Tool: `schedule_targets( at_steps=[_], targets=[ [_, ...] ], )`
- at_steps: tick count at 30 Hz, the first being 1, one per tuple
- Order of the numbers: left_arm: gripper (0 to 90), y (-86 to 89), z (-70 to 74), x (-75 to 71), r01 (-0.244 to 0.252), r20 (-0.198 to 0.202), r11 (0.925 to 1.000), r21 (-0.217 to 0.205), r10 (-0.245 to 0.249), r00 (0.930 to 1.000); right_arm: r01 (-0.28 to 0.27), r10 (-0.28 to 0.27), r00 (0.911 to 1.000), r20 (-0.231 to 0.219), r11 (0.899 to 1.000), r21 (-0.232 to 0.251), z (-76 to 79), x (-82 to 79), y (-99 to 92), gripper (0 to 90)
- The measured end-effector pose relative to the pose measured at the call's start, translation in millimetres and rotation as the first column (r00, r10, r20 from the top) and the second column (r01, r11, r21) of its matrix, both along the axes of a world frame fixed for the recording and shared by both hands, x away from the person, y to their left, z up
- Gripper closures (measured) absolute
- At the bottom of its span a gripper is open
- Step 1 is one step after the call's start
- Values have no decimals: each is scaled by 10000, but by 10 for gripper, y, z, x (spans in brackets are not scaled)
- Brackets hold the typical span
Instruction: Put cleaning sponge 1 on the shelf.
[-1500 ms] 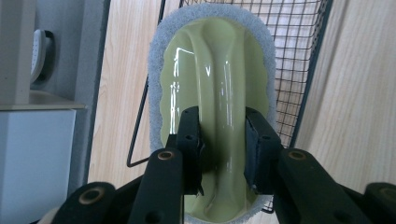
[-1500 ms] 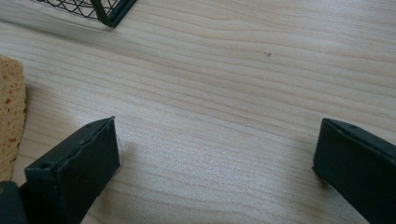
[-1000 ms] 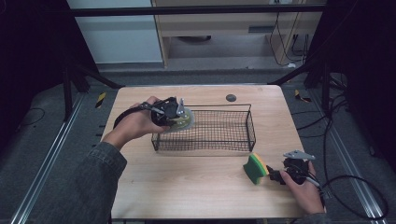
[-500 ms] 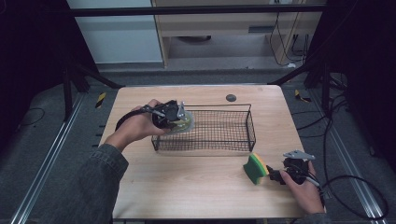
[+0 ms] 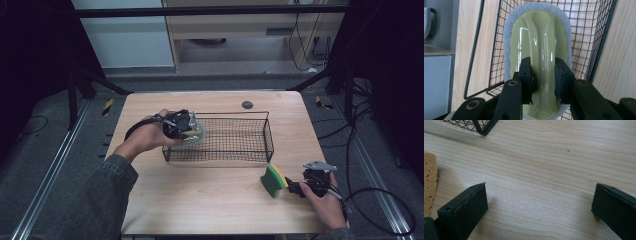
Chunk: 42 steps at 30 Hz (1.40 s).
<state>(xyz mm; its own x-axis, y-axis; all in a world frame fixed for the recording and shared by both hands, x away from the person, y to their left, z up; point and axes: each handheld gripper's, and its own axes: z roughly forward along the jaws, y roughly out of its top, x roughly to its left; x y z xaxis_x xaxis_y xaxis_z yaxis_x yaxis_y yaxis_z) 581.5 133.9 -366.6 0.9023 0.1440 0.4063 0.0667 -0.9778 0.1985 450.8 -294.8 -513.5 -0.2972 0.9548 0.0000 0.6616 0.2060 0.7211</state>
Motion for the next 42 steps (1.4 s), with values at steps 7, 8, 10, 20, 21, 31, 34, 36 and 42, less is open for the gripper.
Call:
schedule_targets(
  at_steps=[7, 8, 10, 20, 21, 31, 34, 36, 42],
  targets=[
    [703, 11, -81, 31, -21, -170, 10000, -9, 21, 9999, -6, 6, 10000, 2, 10000, -4, 0, 1, 0, 5],
    [703, 10, -94, 46, 69, -150, 10000, 54, -68, 9999, 1, -1, 10000, 3, 10000, 5, 0, 2, 1, 5],
    [703, 12, -114, 42, -43, -250, 10000, -16, 42, 9997, -9, 9, 10000, 2, 10000, -5, 0, 2, 0, 5],
    [703, 12, -217, 70, -102, -472, 9999, -39, 100, 9988, 1, -1, 10000, 1, 10000, 39, 1, 2, 2, 5],
    [703, 8, -233, 72, -101, -498, 9999, -38, 99, 9987, 5, -5, 10000, -1, 10000, 42, 1, 2, 3, 4],
    [702, -8, -306, 99, -139, -684, 9999, -16, 138, 9976, 2, -2, 10000, -1, 10000, 36, 1, 2, 2, 5],
    [702, -11, -320, 104, -151, -727, 9999, -19, 149, 9972, 2, -2, 10000, -2, 10000, 38, 1, 2, 2, 5],
    [702, -13, -323, 108, -150, -744, 9999, -13, 149, 9971, 4, -4, 10000, -1, 10000, 41, 1, 2, 2, 5],
    [702, -25, -340, 114, -137, -832, 9999, 33, 139, 9964, 4, -4, 10000, -2, 10000, 44, 1, 2, 3, 5]
  ],
)
